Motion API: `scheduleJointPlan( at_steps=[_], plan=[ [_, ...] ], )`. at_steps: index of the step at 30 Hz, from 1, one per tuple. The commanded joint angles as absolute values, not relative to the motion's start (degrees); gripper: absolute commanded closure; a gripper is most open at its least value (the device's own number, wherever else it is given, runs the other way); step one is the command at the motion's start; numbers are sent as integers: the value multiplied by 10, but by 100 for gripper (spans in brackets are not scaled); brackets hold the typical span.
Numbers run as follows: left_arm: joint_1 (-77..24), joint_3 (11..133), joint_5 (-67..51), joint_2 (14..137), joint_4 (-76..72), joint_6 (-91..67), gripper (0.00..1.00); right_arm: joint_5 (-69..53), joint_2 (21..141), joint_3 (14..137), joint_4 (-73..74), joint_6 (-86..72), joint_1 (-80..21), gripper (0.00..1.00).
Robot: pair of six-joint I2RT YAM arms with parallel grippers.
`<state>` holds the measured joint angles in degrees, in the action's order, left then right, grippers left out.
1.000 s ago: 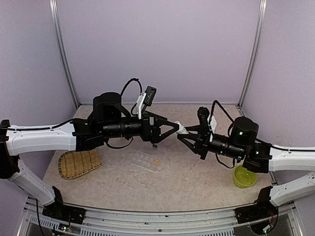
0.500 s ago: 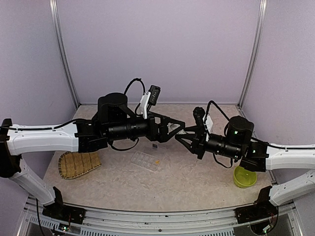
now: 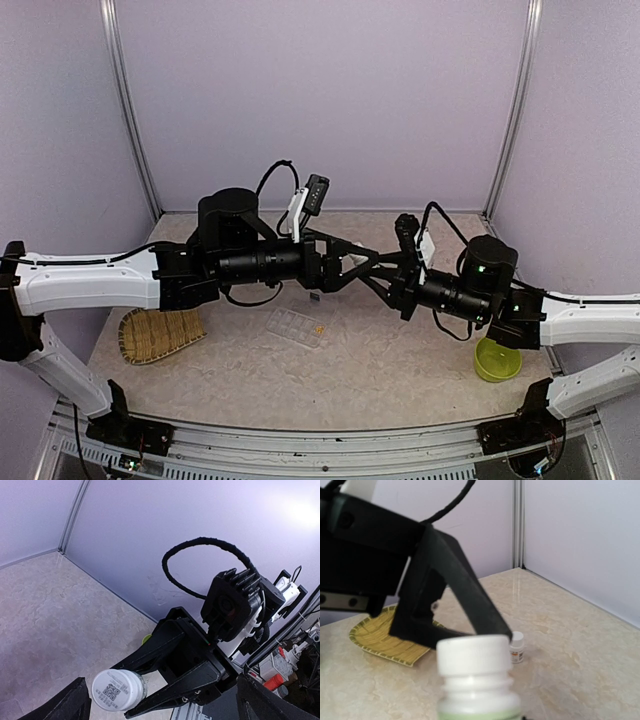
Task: Sort the pills into containers
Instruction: Screw the lid of the pill bottle onto the pill bottle.
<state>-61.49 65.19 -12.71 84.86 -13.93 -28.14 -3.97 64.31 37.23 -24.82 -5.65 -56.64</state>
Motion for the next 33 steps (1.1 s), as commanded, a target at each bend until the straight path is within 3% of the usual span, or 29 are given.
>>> scheduleJointPlan(
  at_steps=[1, 22, 33],
  plan=[
    [-616, 660, -149, 854, -163, -287, 1, -31, 646, 376, -268, -54, -574, 98],
    [-613, 657, -171, 849, -184, -291, 1, -84, 679, 389, -275, -54, -580, 98],
    [-594, 645, -163, 835, -181, -307, 1, -21, 623, 378, -255, -29, -579, 98]
  ],
)
